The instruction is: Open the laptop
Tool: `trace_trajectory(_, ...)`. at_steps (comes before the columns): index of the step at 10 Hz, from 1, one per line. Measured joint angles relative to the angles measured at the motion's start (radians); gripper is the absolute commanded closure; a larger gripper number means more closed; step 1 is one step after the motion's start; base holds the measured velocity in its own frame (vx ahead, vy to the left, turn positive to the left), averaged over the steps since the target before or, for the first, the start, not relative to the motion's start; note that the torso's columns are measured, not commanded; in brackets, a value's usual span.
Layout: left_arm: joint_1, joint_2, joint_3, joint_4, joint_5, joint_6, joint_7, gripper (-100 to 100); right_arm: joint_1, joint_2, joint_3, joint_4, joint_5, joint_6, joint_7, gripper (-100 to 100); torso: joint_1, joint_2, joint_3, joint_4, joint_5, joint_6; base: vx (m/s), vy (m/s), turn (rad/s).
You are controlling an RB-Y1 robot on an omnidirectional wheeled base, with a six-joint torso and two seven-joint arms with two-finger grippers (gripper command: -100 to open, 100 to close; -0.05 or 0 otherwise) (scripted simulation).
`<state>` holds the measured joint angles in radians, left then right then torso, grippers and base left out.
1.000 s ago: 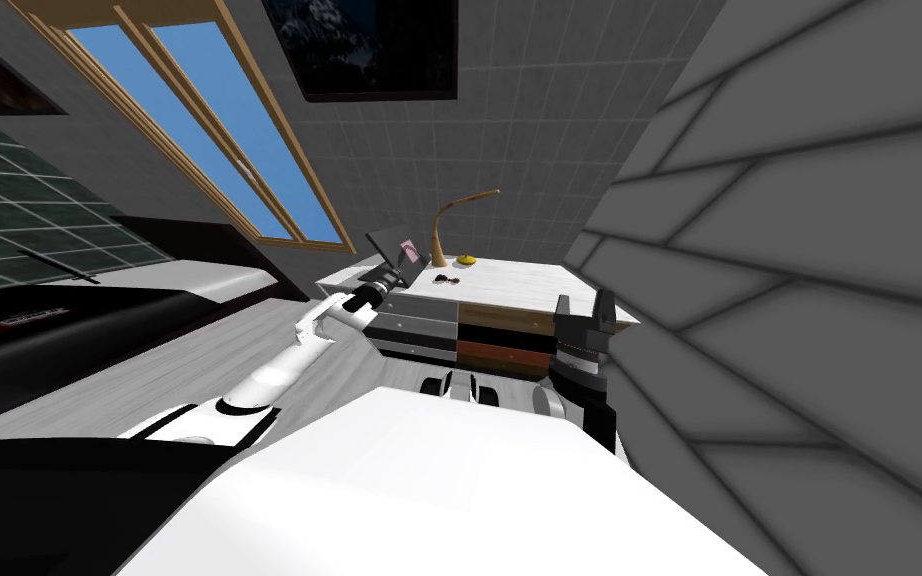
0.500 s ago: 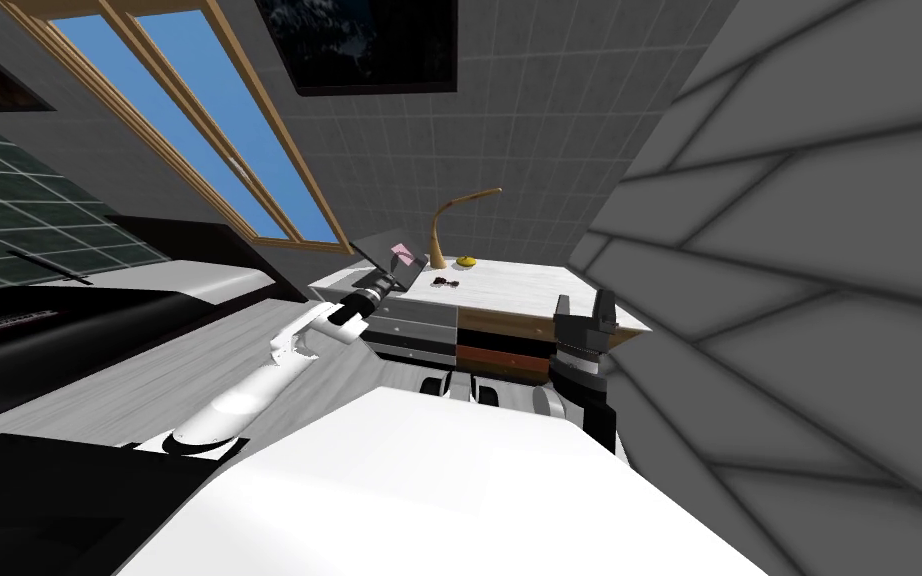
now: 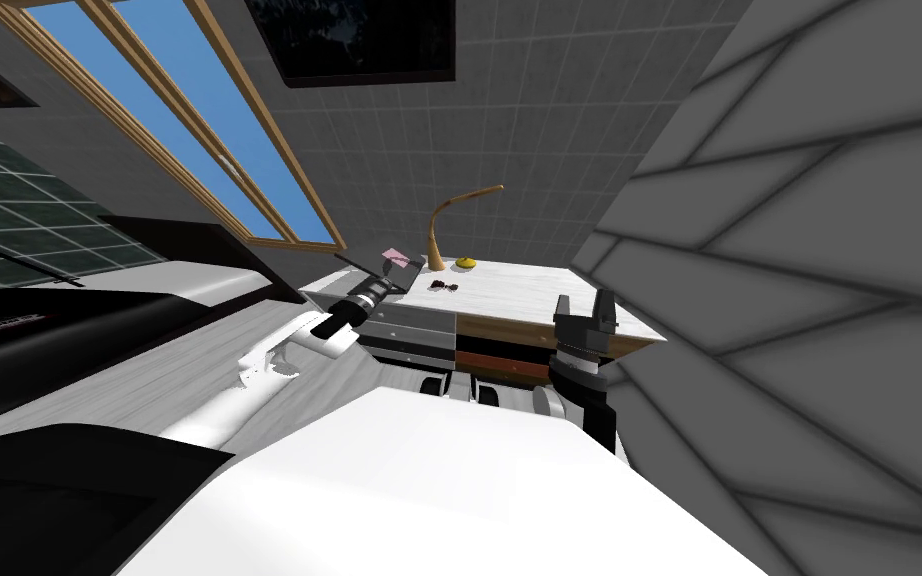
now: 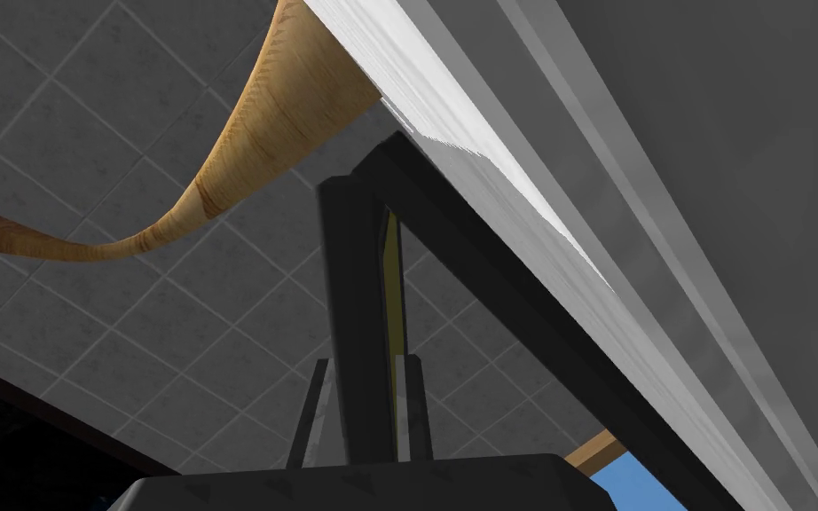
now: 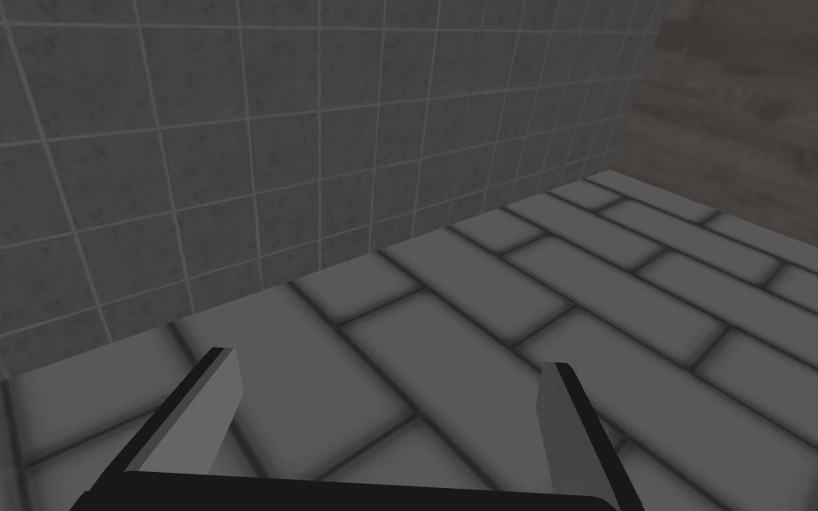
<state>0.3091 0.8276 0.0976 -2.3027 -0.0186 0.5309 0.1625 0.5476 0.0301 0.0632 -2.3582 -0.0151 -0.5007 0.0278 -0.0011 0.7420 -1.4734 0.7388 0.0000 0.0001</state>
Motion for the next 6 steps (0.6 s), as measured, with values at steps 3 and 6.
trace_trajectory(3, 0.087, 0.008, 0.035, -0.089, -0.012, 0.011, 0.02, 100, 0.0, 0.0, 0.0, 0.0, 0.0, 0.0, 0.0, 0, -0.001, -0.003, -0.002, 0.001, -0.002, 0.0, 0.065, -0.001, 0.017)
trace_trajectory(6, 0.165, 0.016, 0.06, -0.16, -0.02, 0.01, 0.034, 100, 0.0, 0.0, 0.0, 0.0, 0.0, 0.0, 0.0, 0, -0.001, -0.003, -0.003, 0.002, -0.003, 0.0, 0.054, -0.011, 0.009)
